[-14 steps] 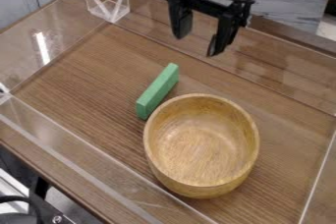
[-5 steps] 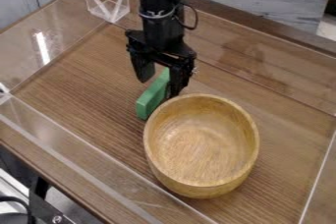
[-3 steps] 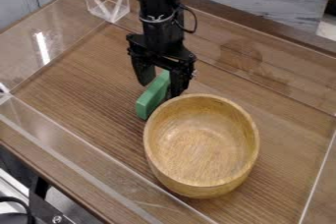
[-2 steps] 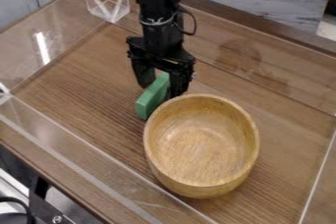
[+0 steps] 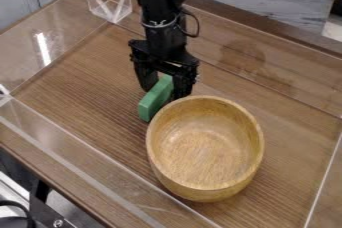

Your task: Put the green block in the brown bowl

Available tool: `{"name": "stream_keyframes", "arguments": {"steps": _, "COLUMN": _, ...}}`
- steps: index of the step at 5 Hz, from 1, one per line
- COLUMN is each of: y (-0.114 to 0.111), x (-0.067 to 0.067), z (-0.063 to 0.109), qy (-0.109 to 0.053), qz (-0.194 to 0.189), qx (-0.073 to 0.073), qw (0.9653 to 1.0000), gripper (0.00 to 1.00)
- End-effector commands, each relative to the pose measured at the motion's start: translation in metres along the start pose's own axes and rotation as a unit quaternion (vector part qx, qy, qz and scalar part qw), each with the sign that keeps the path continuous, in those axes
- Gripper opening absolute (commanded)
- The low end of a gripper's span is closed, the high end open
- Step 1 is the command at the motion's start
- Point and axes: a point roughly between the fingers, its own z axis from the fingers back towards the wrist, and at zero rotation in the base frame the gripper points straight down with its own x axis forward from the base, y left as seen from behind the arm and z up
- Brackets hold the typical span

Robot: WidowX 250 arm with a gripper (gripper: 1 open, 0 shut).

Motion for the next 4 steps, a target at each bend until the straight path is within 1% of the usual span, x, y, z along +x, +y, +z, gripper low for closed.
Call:
{"name": "stream_keyframes", "arguments": {"steps": 1, "y": 0.0046, "x": 0.0105, "z": 0.0118, "qy": -0.026, "qz": 0.006, "qx": 0.002, "qw": 0.9997, "gripper": 1.0}}
{"name": "stream_keyframes", "arguments": {"steps": 4, "y": 0.0049, "x": 0.0126, "z": 0.0119, "qy": -0.022, "qz": 0.013, "qx": -0.008, "qw": 0.9996, "gripper": 1.0}}
